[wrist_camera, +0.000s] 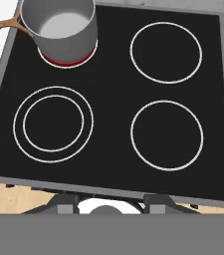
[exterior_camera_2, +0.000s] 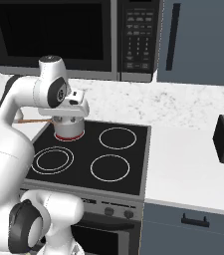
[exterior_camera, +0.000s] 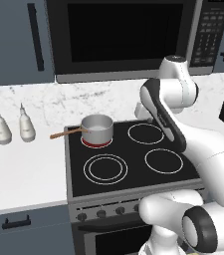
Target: Turn off the rear left burner of the stove.
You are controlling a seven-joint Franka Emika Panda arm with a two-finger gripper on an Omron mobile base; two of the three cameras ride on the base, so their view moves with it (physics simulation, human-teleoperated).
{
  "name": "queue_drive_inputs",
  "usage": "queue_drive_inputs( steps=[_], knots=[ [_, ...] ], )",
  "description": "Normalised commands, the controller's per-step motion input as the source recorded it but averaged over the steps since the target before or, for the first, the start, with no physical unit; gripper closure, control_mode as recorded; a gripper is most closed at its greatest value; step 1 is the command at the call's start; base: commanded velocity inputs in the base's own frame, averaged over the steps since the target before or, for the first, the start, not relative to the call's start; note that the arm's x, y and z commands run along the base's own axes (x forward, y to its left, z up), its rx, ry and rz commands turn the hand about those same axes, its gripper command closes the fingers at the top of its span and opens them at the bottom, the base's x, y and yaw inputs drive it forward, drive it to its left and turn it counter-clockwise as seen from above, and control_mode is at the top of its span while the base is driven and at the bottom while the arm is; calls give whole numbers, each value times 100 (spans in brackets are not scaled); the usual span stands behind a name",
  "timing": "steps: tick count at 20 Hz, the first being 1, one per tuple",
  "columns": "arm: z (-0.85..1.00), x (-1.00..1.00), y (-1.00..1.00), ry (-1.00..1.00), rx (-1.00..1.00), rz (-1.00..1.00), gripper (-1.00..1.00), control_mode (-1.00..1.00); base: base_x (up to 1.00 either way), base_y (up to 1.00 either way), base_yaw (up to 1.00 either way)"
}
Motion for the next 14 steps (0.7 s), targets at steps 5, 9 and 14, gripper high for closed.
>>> queue_drive_inputs(
  steps=[5, 9, 14],
  knots=[
    [-3, -8, 0, 1, 0, 0, -100, -100, 0, 0, 0],
    [-9, -14, 0, 4, 0, 0, -100, -100, 0, 0, 0],
    [-3, -14, 0, 1, 0, 0, -100, -100, 0, 0, 0]
  ],
)
